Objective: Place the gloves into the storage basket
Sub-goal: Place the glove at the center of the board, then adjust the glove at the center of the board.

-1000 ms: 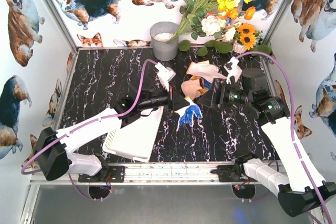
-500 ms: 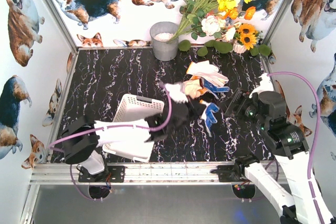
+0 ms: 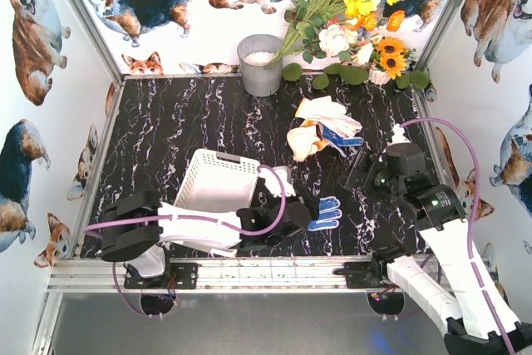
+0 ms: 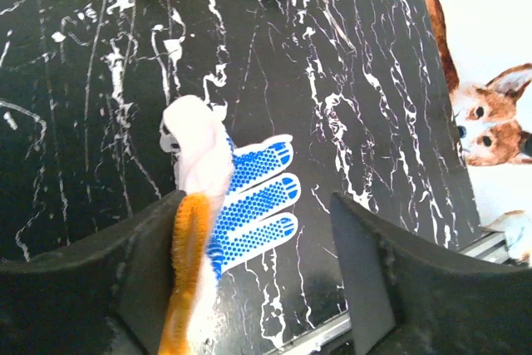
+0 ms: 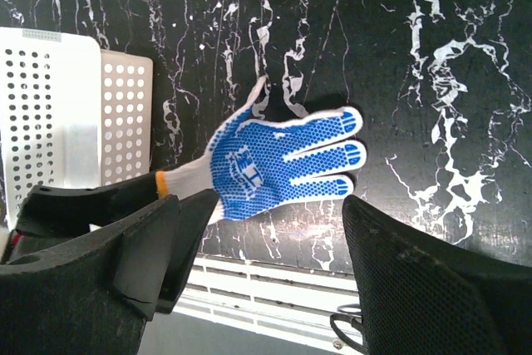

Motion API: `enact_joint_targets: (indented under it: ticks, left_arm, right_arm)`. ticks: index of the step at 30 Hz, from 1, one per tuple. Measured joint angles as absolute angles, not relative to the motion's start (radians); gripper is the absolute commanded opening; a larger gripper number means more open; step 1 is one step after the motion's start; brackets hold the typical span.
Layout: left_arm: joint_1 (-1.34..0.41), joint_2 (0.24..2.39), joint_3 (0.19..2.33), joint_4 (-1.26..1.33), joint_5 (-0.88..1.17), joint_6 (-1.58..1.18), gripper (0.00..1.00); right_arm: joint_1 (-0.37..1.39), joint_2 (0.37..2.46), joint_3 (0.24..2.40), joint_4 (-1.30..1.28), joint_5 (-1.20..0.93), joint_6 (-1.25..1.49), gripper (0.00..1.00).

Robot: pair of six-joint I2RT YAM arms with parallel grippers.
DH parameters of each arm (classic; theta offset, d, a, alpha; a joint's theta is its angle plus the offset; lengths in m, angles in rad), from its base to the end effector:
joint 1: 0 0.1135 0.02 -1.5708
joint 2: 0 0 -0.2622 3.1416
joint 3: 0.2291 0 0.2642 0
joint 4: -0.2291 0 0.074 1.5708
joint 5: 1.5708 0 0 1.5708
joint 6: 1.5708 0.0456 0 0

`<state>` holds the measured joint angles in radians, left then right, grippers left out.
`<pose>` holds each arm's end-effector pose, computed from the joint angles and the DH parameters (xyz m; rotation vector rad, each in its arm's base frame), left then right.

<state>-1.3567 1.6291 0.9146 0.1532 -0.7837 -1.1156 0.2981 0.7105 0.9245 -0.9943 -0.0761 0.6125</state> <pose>0.1077 -0.3439 0.1954 -0.2116 2.0292 -0.7680 0.1374 0.0459 0.3137 0.3398 2.3882 0.5250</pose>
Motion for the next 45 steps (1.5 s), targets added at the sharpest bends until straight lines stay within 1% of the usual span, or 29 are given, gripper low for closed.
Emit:
enact_joint_targets:
  ticks: [3,8,10,12,15,17,19,22,25,27,32,40,45]
  left_arm:
    - [-1.364,1.575,0.877,0.135,-0.786,-1.068,0.83]
    - [-1.367,1.475,0.894,0.065,-0.792,-0.950,0.86]
    - [-1.370,1.437,0.910,0.038,-0.804,-0.918,0.83]
    - [-1.370,1.396,0.910,0.030,-0.815,-0.887,0.75]
    - [-1.369,1.354,0.895,0.056,-0.801,-0.812,0.63]
    - [-1.364,1.360,0.898,0.062,-0.765,-0.764,0.56]
    - [-1.352,1.396,0.923,0.039,-0.718,-0.728,0.46]
    - [-1.322,1.473,0.975,-0.008,-0.640,-0.697,0.38]
    - [-1.264,1.522,0.980,-0.031,-0.539,-0.686,0.32]
    - [-1.213,1.546,0.971,-0.030,-0.467,-0.680,0.27]
    - [-1.138,1.617,0.976,-0.046,-0.367,-0.665,0.24]
    - [-1.124,1.755,1.039,-0.134,-0.292,-0.643,0.20]
    - [-1.124,1.816,1.050,-0.171,-0.245,-0.661,0.19]
  right_arm:
    - [0.298,0.707,0.925,-1.024,-0.062,0.623,0.83]
    - [0.298,0.729,0.931,-1.128,-0.022,0.629,0.83]
    - [0.298,0.745,0.933,-1.168,0.002,0.629,0.82]
    - [0.298,0.759,0.933,-1.201,0.016,0.630,0.80]
    - [0.298,0.776,0.933,-1.216,-0.001,0.638,0.70]
    - [0.298,0.770,0.911,-1.184,-0.039,0.657,0.54]
    - [0.298,0.748,0.849,-1.128,-0.091,0.690,0.43]
    - [0.298,0.729,0.728,-1.043,-0.167,0.760,0.32]
    - [0.298,0.742,0.634,-0.959,-0.220,0.816,0.25]
    - [0.298,0.769,0.585,-0.894,-0.248,0.842,0.23]
    - [0.298,0.826,0.513,-0.765,-0.282,0.875,0.19]
    - [0.298,0.986,0.487,-0.616,-0.281,0.881,0.15]
    - [0.298,1.119,0.487,-0.555,-0.239,0.851,0.13]
